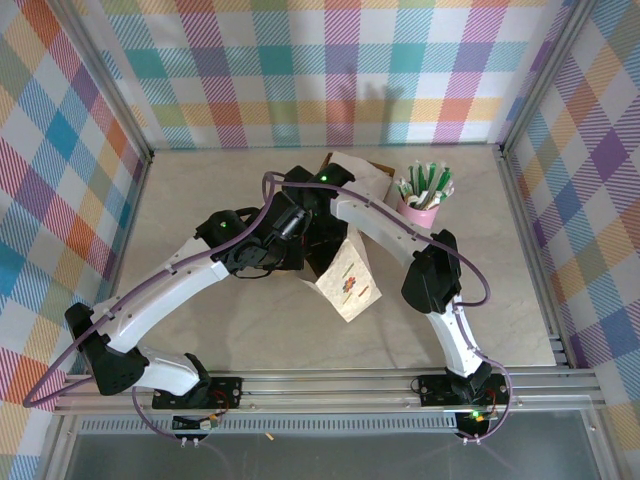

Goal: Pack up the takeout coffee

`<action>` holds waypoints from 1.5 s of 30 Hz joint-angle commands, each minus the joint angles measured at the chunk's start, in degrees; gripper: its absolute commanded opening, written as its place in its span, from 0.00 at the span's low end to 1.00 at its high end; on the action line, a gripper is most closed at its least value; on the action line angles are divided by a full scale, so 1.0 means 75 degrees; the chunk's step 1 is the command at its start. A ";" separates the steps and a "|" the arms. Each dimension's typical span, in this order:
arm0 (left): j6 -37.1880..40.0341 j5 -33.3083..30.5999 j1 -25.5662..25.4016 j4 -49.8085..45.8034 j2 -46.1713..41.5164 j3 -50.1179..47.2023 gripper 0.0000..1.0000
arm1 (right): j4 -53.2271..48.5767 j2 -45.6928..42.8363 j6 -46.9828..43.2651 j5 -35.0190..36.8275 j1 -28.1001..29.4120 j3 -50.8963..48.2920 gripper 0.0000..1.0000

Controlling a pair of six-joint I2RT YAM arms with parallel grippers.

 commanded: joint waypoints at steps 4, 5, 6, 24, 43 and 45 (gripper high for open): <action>0.0007 -0.0058 -0.0079 -0.0535 -0.0142 0.0144 0.00 | -0.0250 -0.0230 0.0149 -0.0158 0.0115 0.0227 0.95; 0.0011 -0.0059 -0.0086 -0.0548 -0.0118 0.0153 0.00 | -0.0238 -0.0266 0.0131 -0.0187 0.0123 0.0237 0.95; 0.0011 -0.0053 -0.0096 -0.0566 -0.0108 0.0165 0.00 | -0.0245 -0.0291 0.0129 -0.0188 0.0146 0.0238 0.95; 0.0043 -0.0288 -0.0163 -0.0858 0.0055 0.0400 0.00 | -0.0112 -0.0836 0.0115 -0.0503 0.0392 0.0003 0.96; 0.0053 -0.0337 -0.0180 -0.1029 0.0170 0.0631 0.00 | 0.0367 -0.1763 0.0244 -0.1431 0.0435 -0.0587 0.86; 0.0068 -0.0339 -0.0190 -0.1066 0.0177 0.0679 0.00 | 0.0481 -0.1826 0.0299 -0.1539 0.0427 -0.0715 0.85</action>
